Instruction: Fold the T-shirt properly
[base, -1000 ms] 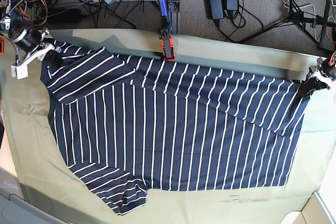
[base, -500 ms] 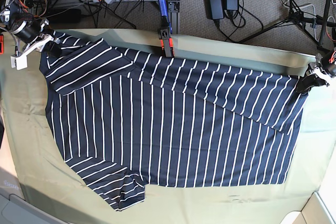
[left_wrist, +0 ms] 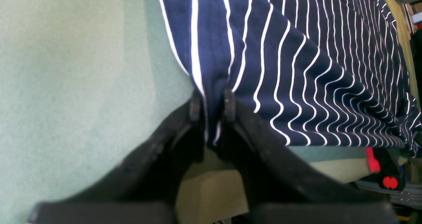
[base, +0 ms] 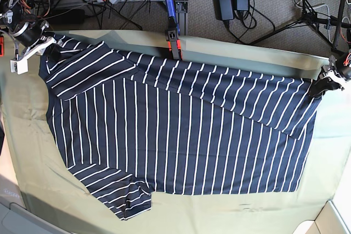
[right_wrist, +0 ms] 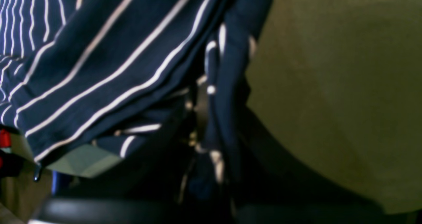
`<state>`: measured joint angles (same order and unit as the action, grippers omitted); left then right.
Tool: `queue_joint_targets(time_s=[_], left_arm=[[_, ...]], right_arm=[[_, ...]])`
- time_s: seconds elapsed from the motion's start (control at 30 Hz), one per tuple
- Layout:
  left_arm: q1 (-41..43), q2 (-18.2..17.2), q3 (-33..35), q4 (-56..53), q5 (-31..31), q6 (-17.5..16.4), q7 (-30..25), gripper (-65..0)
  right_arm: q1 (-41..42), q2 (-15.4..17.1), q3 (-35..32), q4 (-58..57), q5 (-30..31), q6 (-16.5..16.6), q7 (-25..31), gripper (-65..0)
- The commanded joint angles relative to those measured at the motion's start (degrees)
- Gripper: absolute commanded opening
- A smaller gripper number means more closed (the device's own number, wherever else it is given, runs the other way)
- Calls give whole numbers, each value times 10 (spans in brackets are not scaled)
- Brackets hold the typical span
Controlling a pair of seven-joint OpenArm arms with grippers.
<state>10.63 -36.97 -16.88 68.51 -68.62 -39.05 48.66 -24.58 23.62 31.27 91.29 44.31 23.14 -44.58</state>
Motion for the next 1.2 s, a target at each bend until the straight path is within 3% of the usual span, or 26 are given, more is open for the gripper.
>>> queue_joint_targets(time_s=[0.0, 0.13, 0.2, 0.47, 0.7, 0.93, 1.17], left_arm=[[-4, -14, -7, 8, -8, -10, -13, -525], [-4, -15, -8, 8, 9, -10, -40, -395], [-5, -14, -10, 8, 12, -10, -43, -372], [-4, -15, -85, 9, 8, -10, -40, -372], [-4, -14, -90, 38, -14, -10, -25, -372], [7, -14, -89, 170, 20, -10, 0, -372], [12, -14, -89, 229, 36, -10, 0, -373]], right_arm=[[1, 11, 9, 9, -8, 33, 14, -650], [3, 11, 10, 9, -9, 33, 26, -377], [7, 11, 17, 9, -10, 33, 26, -328], [40, 11, 81, 9, 12, 33, 23, -329], [129, 13, 94, 9, 0, 33, 24, -329], [231, 21, 49, -17, -63, 28, 46, -329], [388, 21, -4, -202, -87, 10, 47, -307]])
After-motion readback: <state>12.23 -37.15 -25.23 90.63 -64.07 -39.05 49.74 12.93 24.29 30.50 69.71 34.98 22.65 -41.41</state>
